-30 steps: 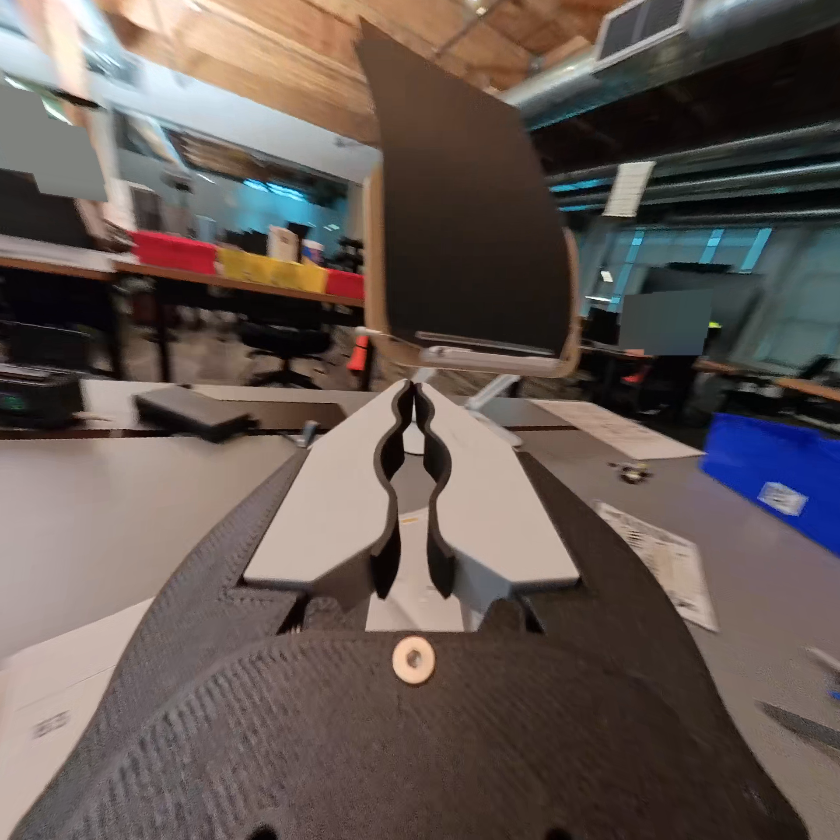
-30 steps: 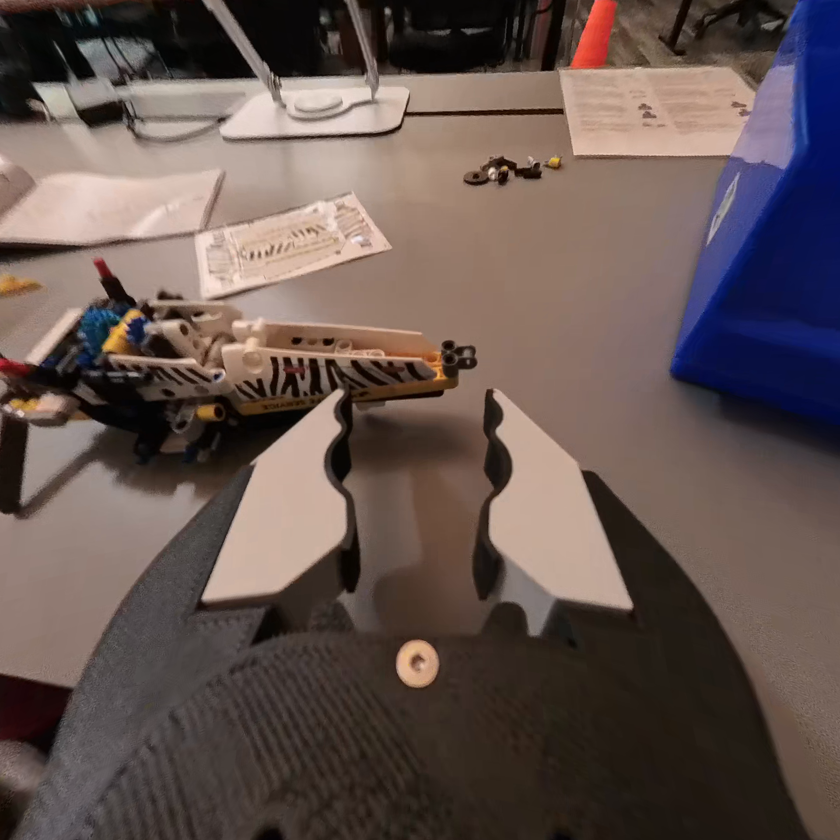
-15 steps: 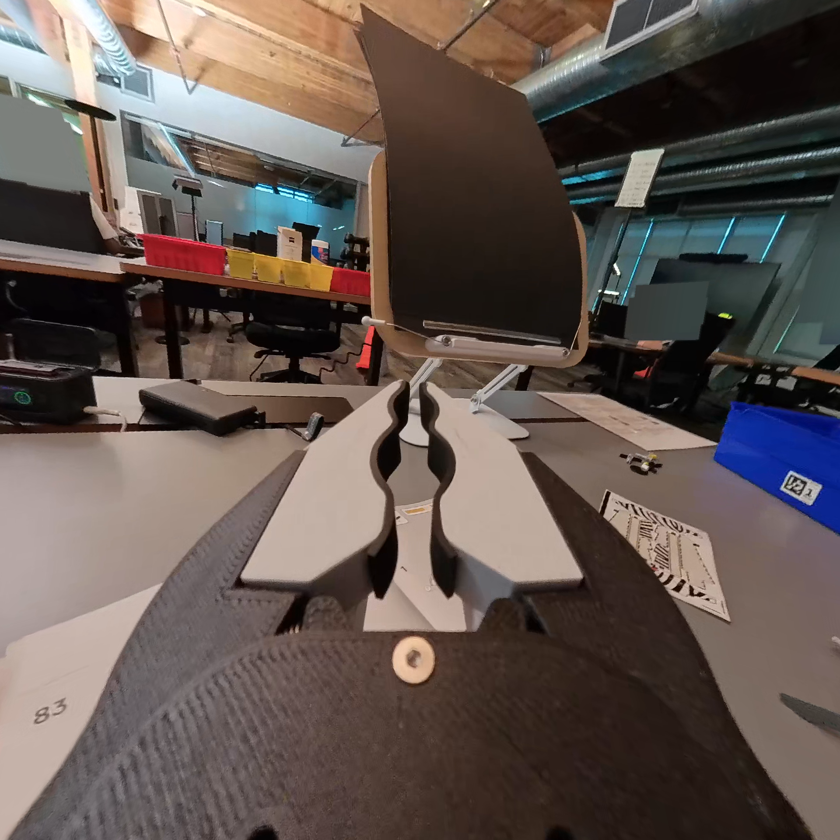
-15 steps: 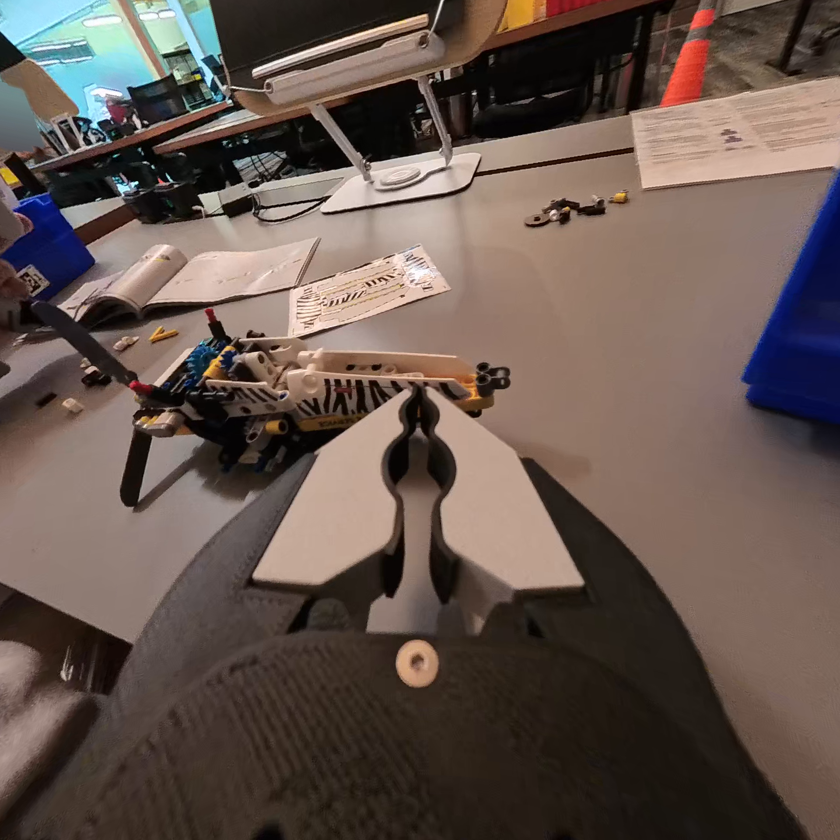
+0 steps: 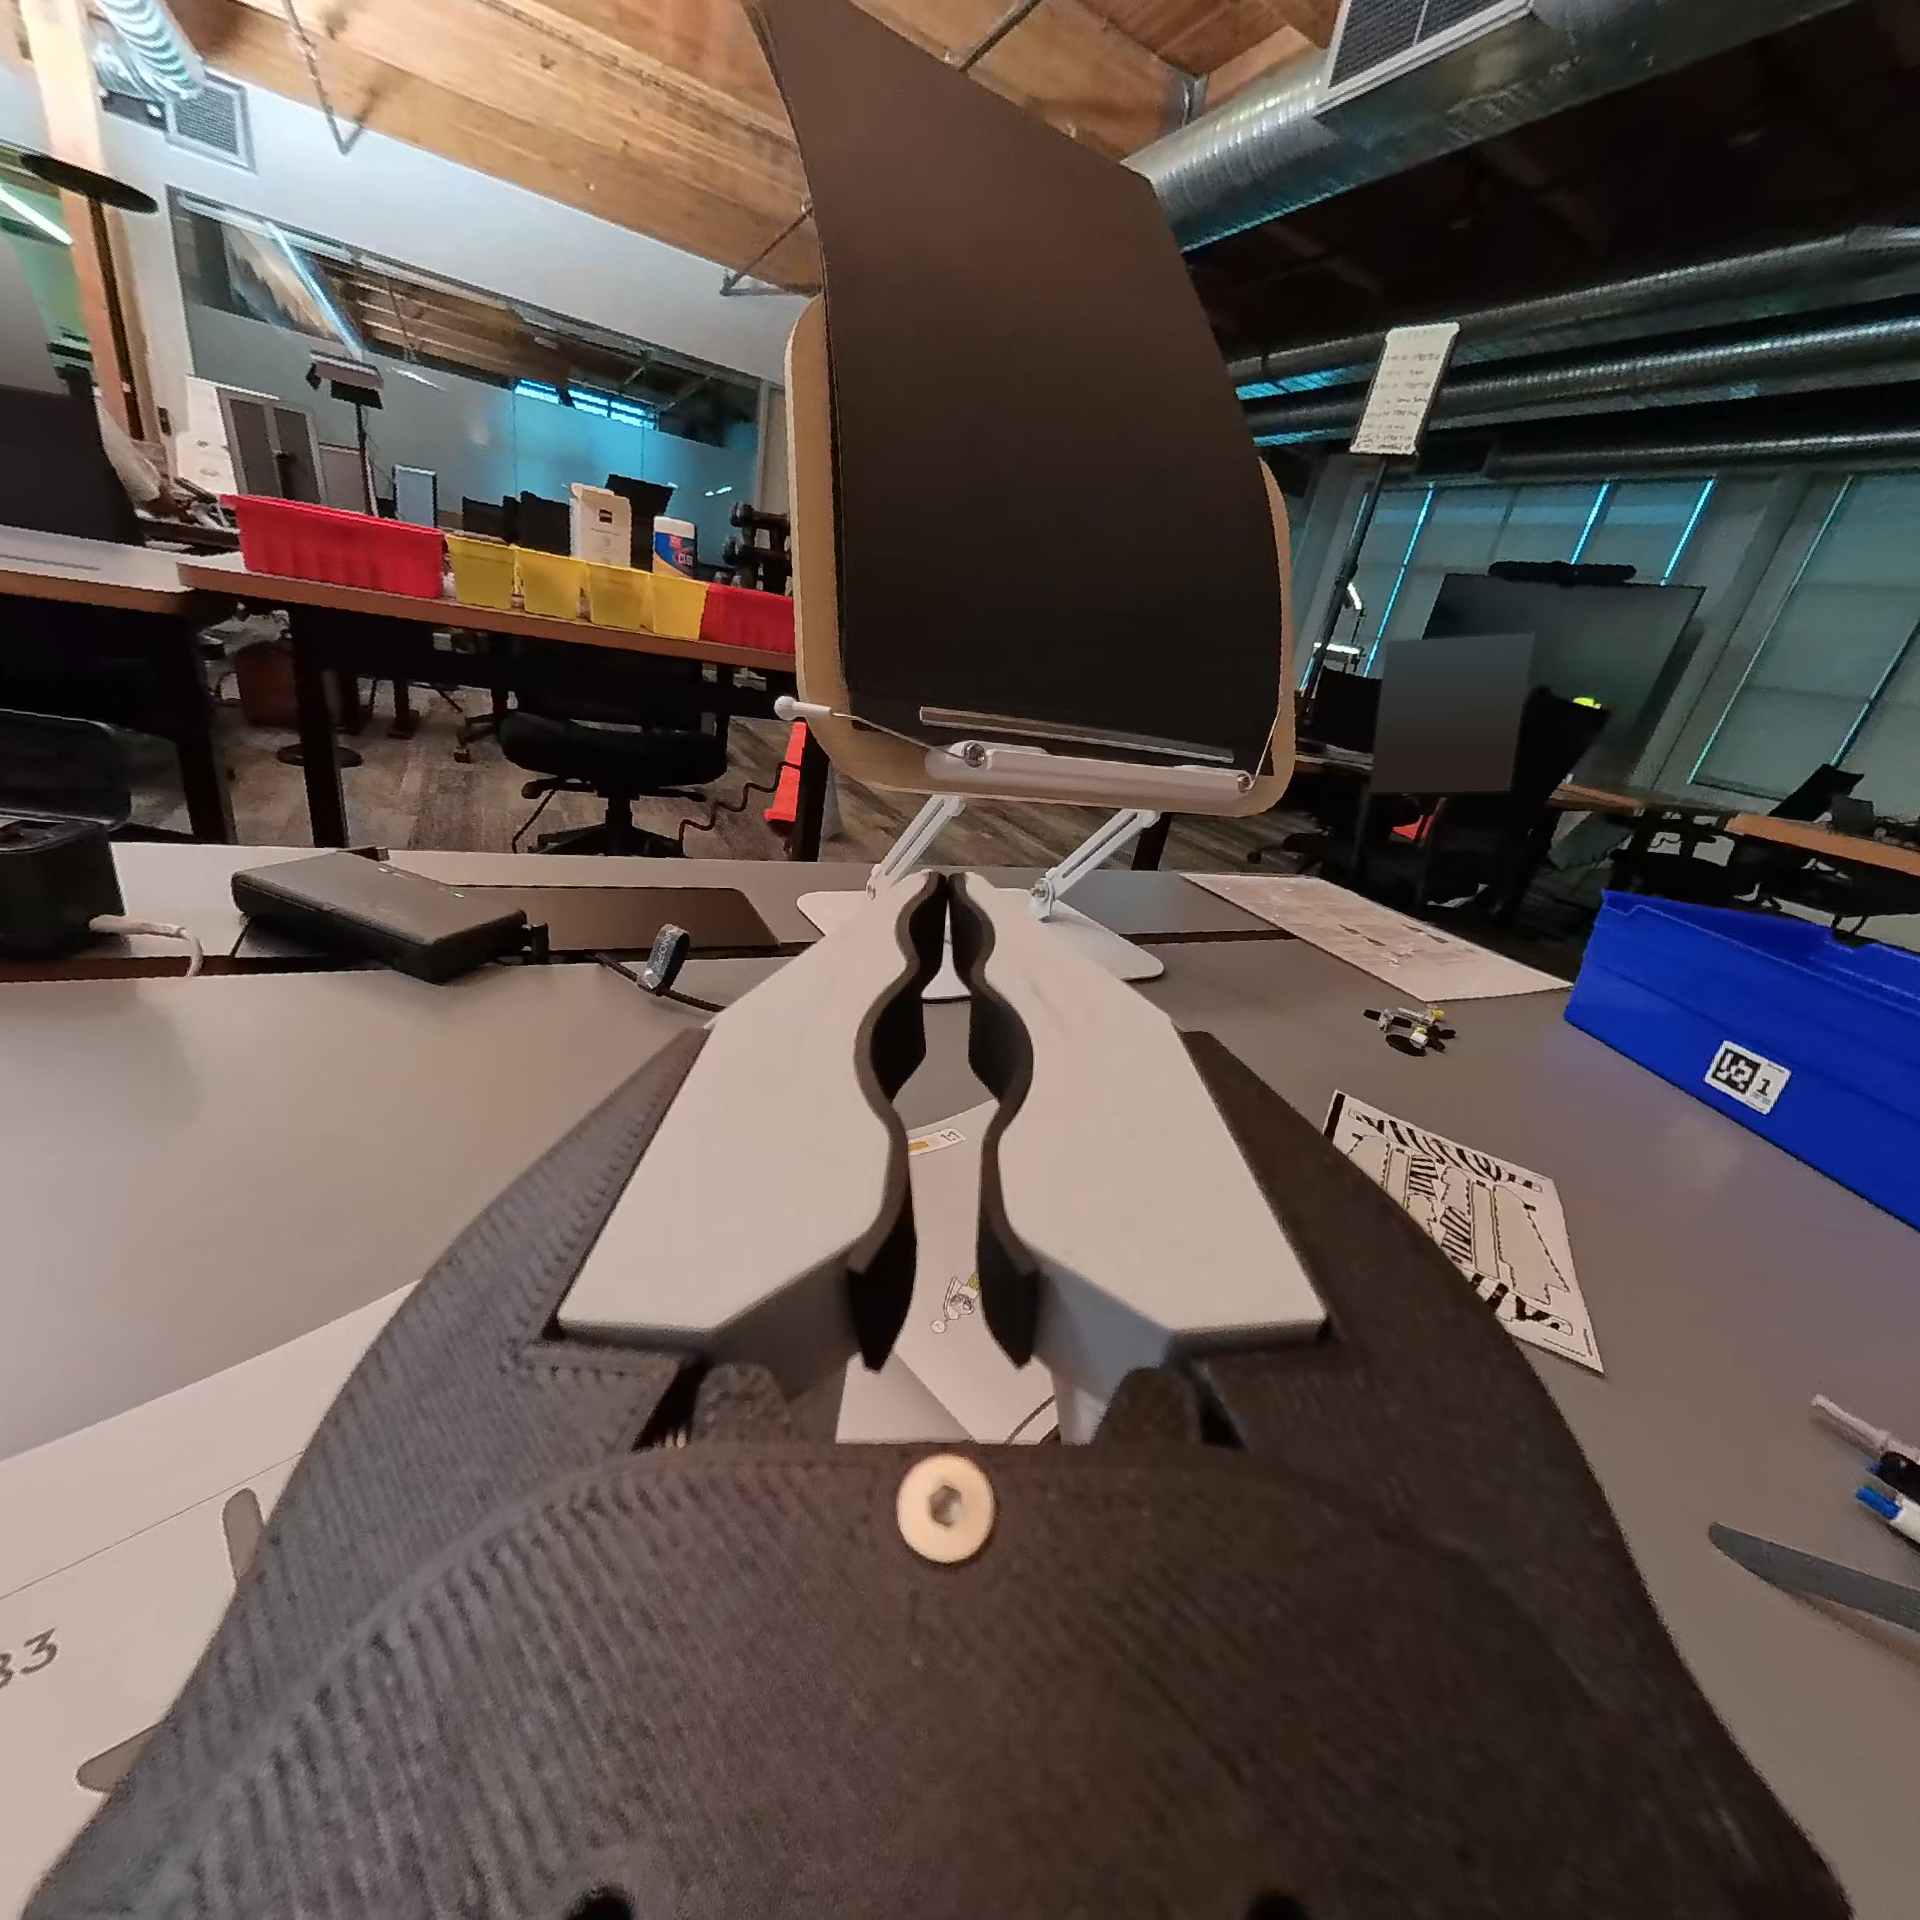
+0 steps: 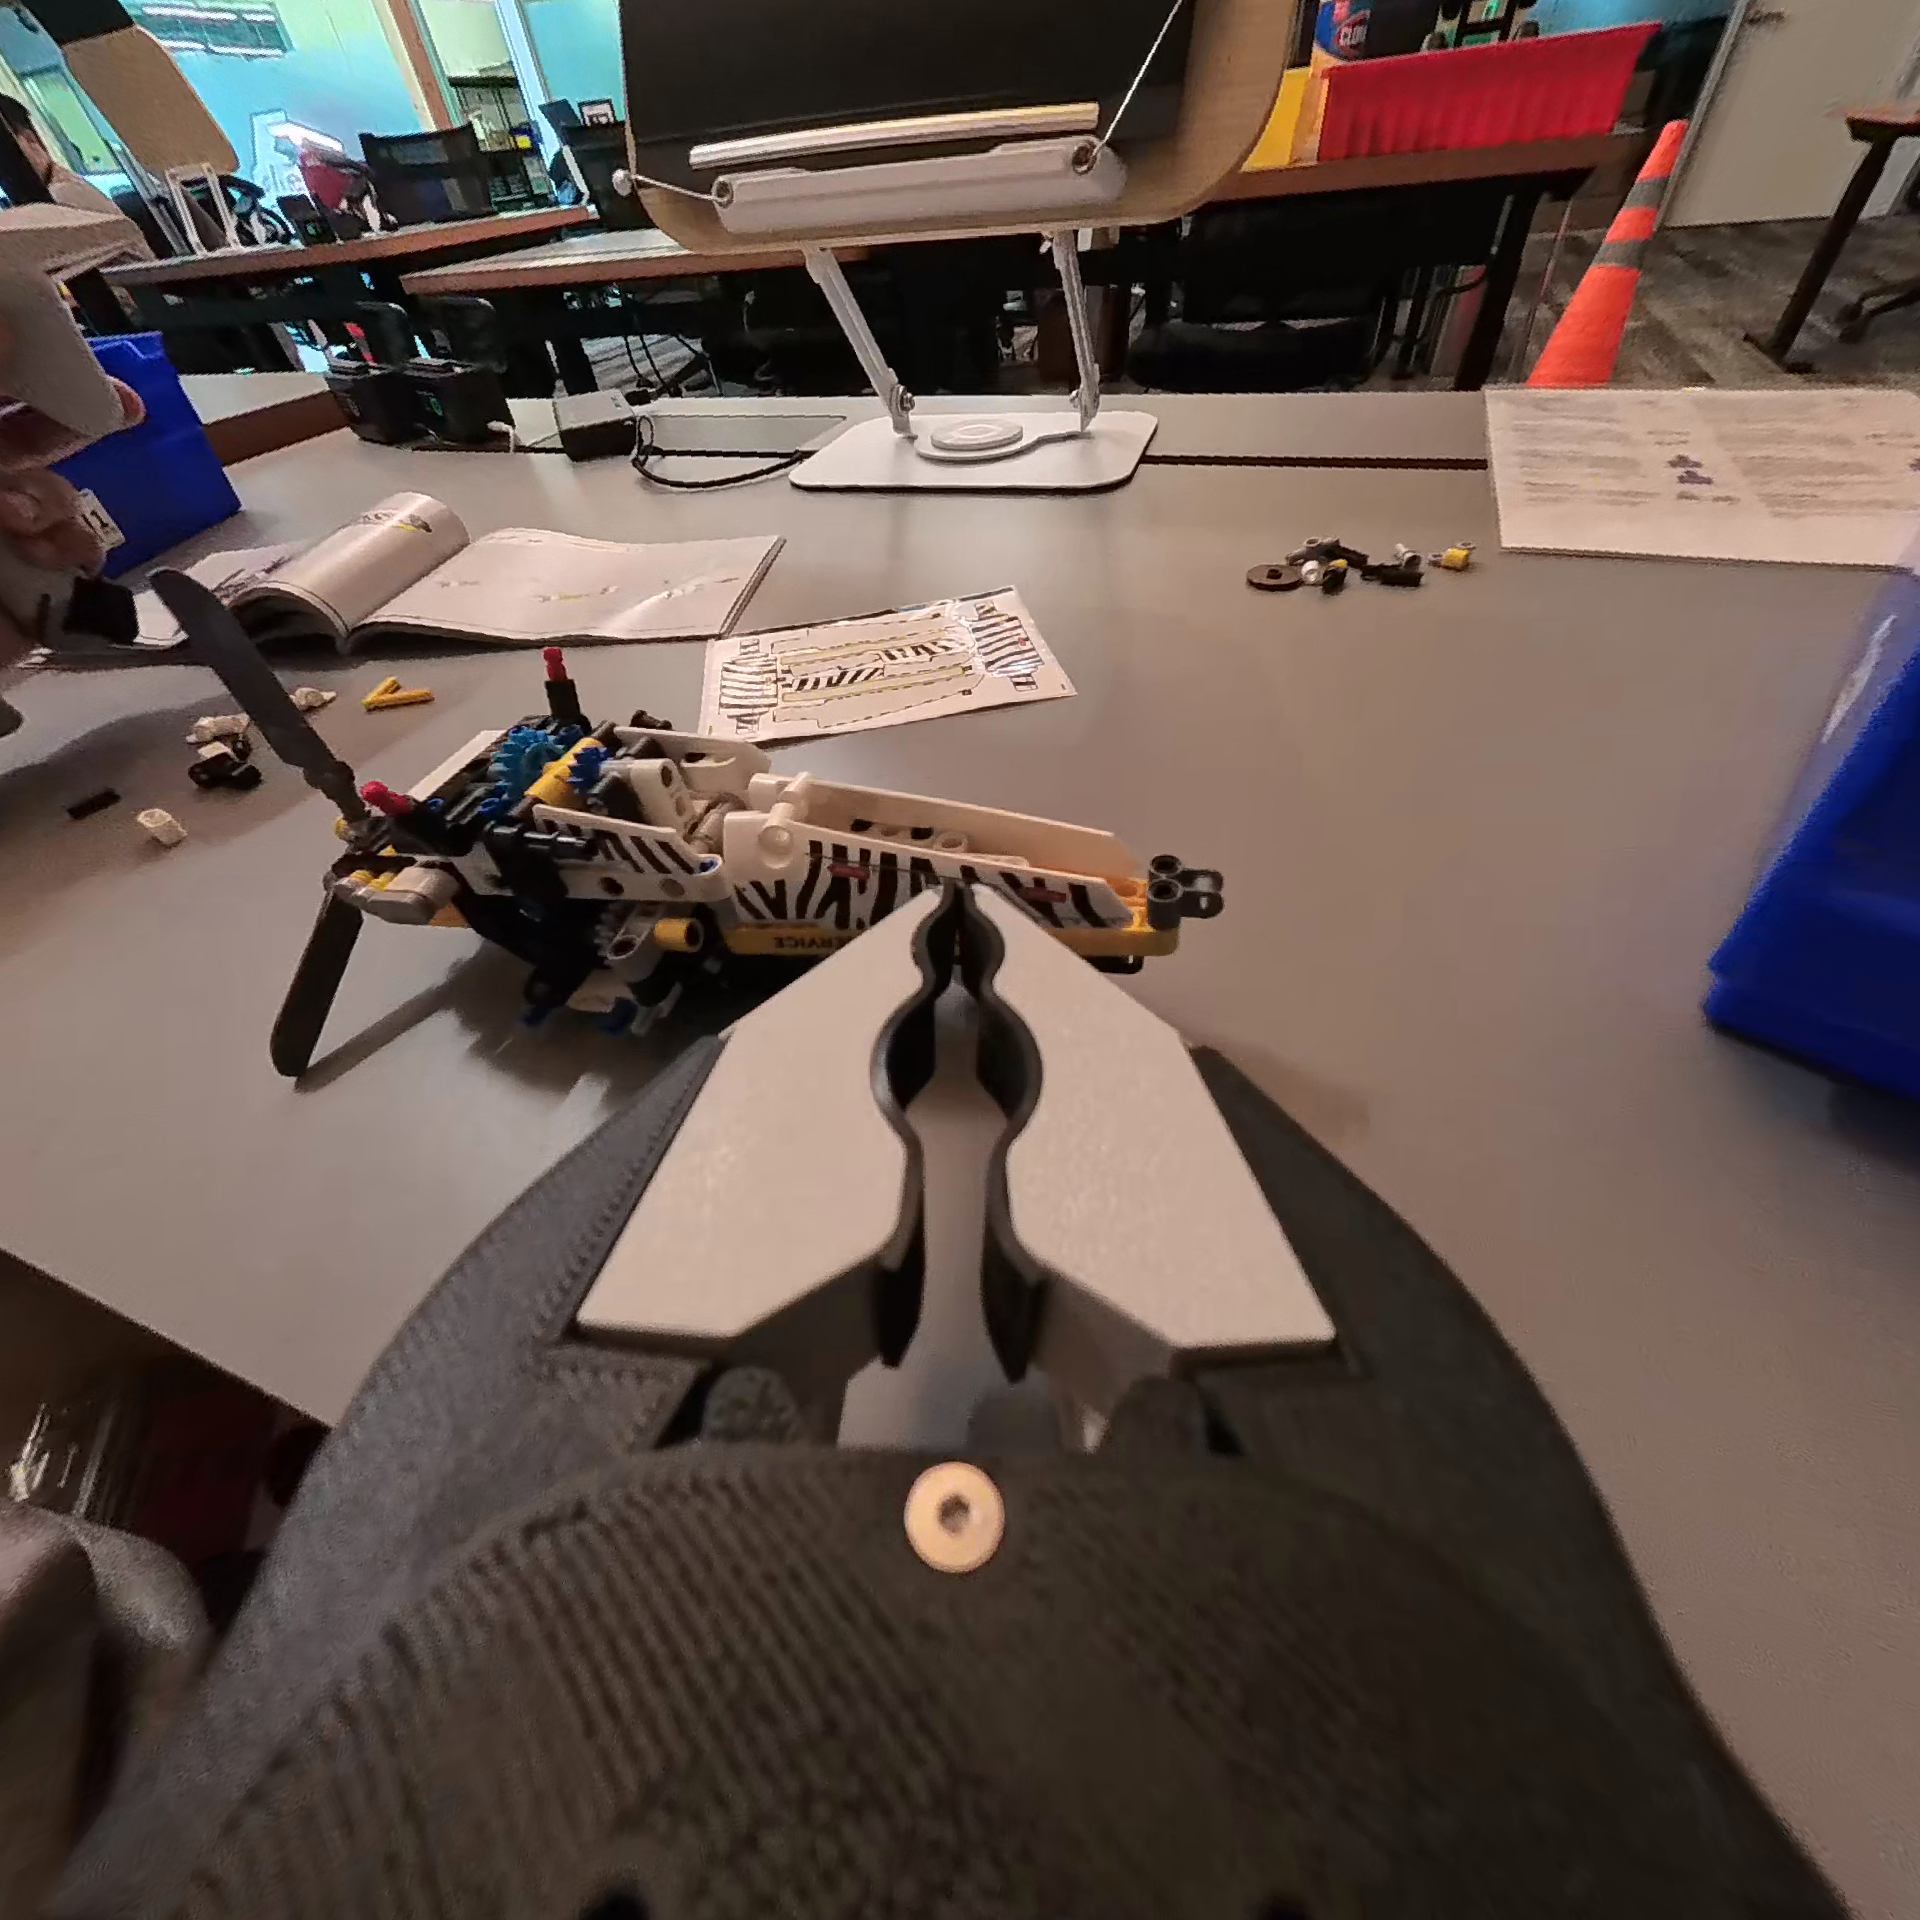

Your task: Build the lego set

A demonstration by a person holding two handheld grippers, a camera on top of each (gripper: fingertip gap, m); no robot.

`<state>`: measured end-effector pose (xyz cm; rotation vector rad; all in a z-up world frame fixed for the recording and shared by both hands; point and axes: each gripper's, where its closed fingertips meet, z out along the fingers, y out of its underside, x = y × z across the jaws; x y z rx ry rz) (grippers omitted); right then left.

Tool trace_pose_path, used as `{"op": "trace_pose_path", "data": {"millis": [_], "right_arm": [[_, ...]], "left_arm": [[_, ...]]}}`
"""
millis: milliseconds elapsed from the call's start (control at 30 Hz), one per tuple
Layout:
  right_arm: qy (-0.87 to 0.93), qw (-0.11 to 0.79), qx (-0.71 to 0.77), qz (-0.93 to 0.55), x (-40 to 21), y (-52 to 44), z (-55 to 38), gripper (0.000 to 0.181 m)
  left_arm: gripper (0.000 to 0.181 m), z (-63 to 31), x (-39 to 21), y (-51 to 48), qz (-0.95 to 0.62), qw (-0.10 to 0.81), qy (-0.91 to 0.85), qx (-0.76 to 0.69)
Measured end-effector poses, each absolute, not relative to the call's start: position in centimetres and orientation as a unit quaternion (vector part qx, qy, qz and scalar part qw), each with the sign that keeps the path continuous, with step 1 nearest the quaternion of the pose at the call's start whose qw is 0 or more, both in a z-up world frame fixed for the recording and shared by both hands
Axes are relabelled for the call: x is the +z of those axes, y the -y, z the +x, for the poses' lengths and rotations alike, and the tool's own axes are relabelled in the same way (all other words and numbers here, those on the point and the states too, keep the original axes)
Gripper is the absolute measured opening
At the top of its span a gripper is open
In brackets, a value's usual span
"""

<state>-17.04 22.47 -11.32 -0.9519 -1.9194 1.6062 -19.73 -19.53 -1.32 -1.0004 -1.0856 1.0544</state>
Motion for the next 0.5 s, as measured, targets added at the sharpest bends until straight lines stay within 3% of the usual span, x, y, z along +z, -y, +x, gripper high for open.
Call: {"op": "trace_pose_path", "data": {"millis": [333,433,500], "right_arm": [[0.678,0.227,0.581,-0.389,-11.3,-22.9,-17.7,0.0],[0.595,0.089,0.716,-0.355,-4.4,-17.3,-15.1,0.0],[0.603,0.093,0.73,-0.308,-1.7,-13.7,-14.4,0.005]], "left_arm": [[0.0,-19.9,-1.5,19.5,-0.428,0.622,0.475,0.452],[0.0,-19.6,-2.3,19.2,-0.428,0.62,0.483,0.446],[0.0,-18.9,-1.7,18.9,-0.431,0.619,0.472,0.455]]}}
